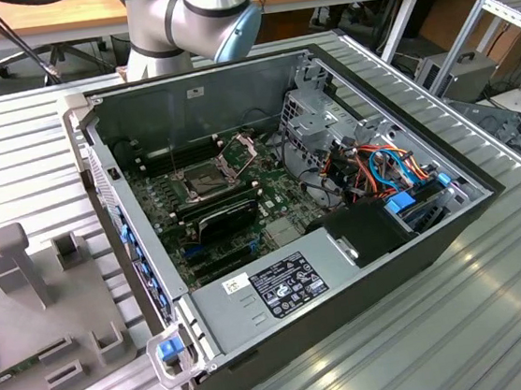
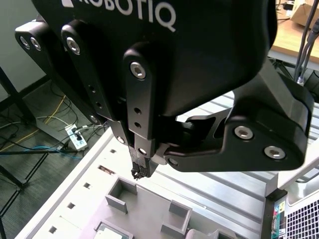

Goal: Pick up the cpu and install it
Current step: 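Reach for the cpu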

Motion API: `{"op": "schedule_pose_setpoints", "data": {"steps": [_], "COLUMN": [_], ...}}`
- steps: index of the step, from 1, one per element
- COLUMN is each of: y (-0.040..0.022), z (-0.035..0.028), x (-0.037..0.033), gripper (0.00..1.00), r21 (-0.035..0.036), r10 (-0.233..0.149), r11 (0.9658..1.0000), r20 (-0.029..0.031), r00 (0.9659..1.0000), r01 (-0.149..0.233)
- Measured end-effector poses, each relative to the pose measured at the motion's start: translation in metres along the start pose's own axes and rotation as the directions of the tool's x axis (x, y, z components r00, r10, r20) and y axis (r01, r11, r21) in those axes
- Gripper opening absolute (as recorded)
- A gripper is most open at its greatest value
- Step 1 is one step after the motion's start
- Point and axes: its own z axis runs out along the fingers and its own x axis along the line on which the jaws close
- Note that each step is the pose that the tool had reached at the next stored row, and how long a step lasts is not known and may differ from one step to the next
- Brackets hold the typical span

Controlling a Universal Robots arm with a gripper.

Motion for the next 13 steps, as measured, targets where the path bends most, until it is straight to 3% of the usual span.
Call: {"op": "schedule_pose_setpoints", "data": {"steps": [13], "y": [-0.0008], "z": [0.0], "x": [0.0107], "gripper": [0.11], "r21": [0.0], "r10": [0.0], "r11": [1.0], "r20": [0.0], "r00": [1.0], "r01": [0.0]}}
